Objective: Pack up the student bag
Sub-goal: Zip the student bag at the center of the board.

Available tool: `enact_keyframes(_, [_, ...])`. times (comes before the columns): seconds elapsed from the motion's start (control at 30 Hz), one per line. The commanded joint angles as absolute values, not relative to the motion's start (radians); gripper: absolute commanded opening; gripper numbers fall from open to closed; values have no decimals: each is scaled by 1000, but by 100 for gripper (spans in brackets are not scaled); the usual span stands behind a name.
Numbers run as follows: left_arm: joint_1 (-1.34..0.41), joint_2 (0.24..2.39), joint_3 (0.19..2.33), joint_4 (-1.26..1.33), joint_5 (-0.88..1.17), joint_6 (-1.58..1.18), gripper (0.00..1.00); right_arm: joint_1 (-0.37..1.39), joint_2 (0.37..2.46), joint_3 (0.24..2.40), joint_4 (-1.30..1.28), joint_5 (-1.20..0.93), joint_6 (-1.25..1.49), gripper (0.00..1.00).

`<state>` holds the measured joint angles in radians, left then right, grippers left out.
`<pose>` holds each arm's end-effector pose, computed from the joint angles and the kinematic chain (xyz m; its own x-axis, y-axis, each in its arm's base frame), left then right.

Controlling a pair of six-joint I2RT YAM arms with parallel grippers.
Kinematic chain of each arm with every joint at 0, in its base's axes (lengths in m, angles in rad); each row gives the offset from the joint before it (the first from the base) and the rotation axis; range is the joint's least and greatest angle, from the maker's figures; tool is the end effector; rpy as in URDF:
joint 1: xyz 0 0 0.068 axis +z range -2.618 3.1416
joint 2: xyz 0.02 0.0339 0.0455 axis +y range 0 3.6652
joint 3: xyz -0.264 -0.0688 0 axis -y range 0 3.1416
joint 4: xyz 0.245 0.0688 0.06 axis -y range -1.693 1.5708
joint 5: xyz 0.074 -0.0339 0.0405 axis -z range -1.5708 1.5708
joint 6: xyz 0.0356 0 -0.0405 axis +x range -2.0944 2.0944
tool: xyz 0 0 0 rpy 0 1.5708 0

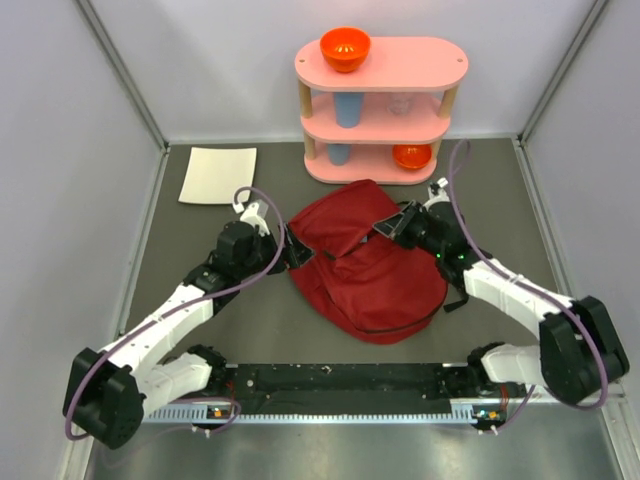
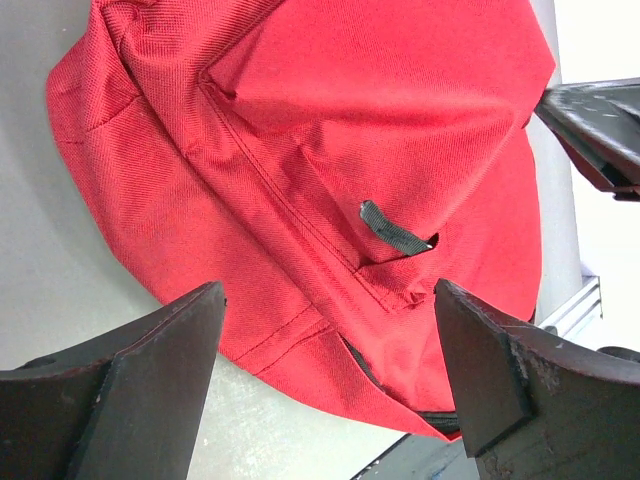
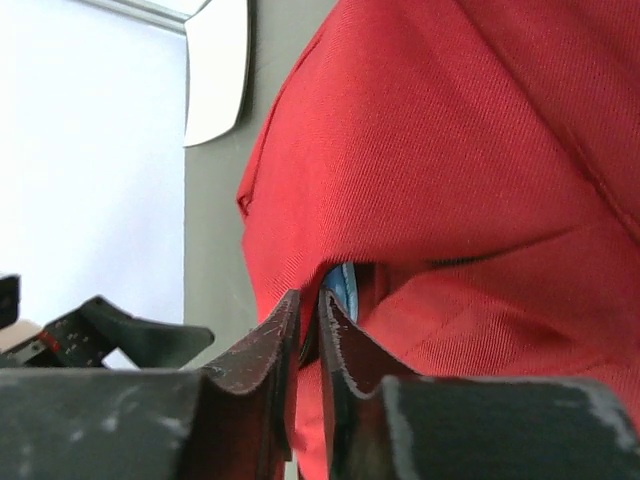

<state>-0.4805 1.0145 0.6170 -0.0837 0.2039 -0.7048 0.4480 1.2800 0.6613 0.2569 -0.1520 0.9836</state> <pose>0.1973 -0.1110 0.2478 -0.7090 -0.3459 -0.6145 0.2001 0.7369 -0.6457 0.2508 0.1265 0.2346 -0.6395 0.6057 -0.4735 -0.0423 0.5873 0.8083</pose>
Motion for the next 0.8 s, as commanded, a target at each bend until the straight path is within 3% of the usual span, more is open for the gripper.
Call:
enact_keyframes(0.0, [-482,1019,607,-60,216,-689,90,439,1155,653,168,-184,939,35])
enact_keyframes(0.1, [-483,1028,601,-38,232,-689,91,440,1083,675,19,-164,901,50])
enact_keyframes(0.13, [-483,1032,597,-34,238,-693,91,442,1051,669,15,-182,870,51])
enact_keyframes(0.37, [-486,1103,494,103,224,-836,91,578,1086,822,-124,-246,652,46])
enact_keyframes(0.57, [-488,1166,308,460,281,-1046,88,609,1159,908,-163,-258,562,44])
enact_keyframes(0.77, [-489,1232,324,606,268,-1089,88,650,1252,1011,-227,-308,496,44])
